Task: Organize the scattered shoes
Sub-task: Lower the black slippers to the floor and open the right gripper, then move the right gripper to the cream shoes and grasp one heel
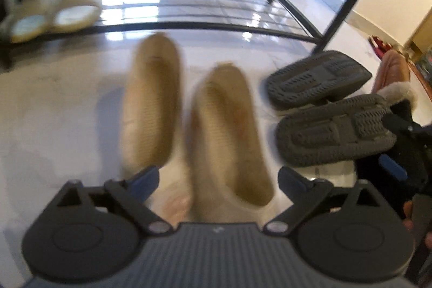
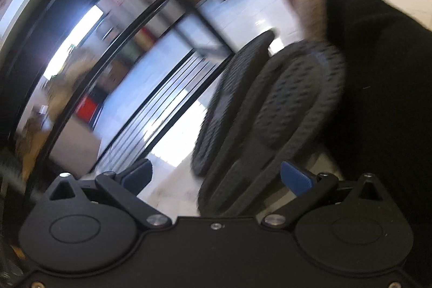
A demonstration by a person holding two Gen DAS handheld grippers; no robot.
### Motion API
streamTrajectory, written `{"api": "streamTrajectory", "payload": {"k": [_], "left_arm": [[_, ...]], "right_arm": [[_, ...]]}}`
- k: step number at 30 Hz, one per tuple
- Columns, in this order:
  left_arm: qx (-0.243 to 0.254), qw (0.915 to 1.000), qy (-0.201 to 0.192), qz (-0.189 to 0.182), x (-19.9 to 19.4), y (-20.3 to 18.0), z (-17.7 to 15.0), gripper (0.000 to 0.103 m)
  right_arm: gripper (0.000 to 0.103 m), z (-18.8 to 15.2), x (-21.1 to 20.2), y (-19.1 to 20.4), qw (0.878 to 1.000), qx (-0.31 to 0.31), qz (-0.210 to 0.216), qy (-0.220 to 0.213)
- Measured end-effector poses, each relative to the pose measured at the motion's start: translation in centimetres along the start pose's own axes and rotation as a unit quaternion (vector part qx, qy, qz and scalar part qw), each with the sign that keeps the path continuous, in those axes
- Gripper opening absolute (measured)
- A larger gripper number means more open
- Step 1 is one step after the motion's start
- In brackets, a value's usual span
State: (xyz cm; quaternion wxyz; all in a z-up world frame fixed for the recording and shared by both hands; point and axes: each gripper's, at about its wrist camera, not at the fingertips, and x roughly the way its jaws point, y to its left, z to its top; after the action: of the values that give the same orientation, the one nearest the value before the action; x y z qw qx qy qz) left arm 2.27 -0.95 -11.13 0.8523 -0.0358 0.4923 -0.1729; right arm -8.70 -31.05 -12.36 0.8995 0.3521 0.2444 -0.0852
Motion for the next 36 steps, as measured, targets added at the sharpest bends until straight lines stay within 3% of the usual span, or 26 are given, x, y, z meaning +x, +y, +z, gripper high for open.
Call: {"api": "streamTrajectory", "payload": {"k": [6, 9, 13, 16, 22, 26, 28, 36], "left_arm": [[-0.068, 0.9944, -0.028, 0.075, -3.2, 5.4, -3.4, 0.099], [-0.105, 0.9909, -0.026, 0.081, -3.7, 7.9, -4.4, 0.099], [-0.182, 0.9784, -0.025, 0.095, -4.5, 12.3, -5.7, 0.099], [-0.235, 0.9669, -0.03, 0.095, -5.2, 14.9, -6.2, 0.099], [-0.261, 0.9607, -0.041, 0.083, -5.5, 16.1, -6.2, 0.099], [-0.279, 0.9569, -0.04, 0.068, -5.2, 16.1, -5.9, 0.099], [-0.281, 0.9566, -0.04, 0.065, -5.0, 16.4, -5.9, 0.099], [-0.289, 0.9535, -0.042, 0.075, -4.3, 17.2, -6.1, 0.1]], "right_arm": [[0.103, -2.4, 0.8, 4.4, 0.991, -0.122, 0.038, 0.044], [0.103, -4.0, 1.3, 7.1, 0.981, -0.173, 0.048, 0.07], [0.103, -6.6, 2.8, 10.6, 0.961, -0.248, 0.049, 0.116], [0.103, -8.0, 4.1, 11.8, 0.952, -0.269, 0.036, 0.139], [0.101, -11.2, 7.1, 13.1, 0.927, -0.32, 0.0, 0.197], [0.09, -12.1, 8.6, 13.5, 0.912, -0.344, -0.019, 0.223], [0.083, -12.3, 9.2, 13.4, 0.906, -0.353, -0.028, 0.23], [0.084, -11.9, 10.4, 13.8, 0.896, -0.359, -0.024, 0.259]]}}
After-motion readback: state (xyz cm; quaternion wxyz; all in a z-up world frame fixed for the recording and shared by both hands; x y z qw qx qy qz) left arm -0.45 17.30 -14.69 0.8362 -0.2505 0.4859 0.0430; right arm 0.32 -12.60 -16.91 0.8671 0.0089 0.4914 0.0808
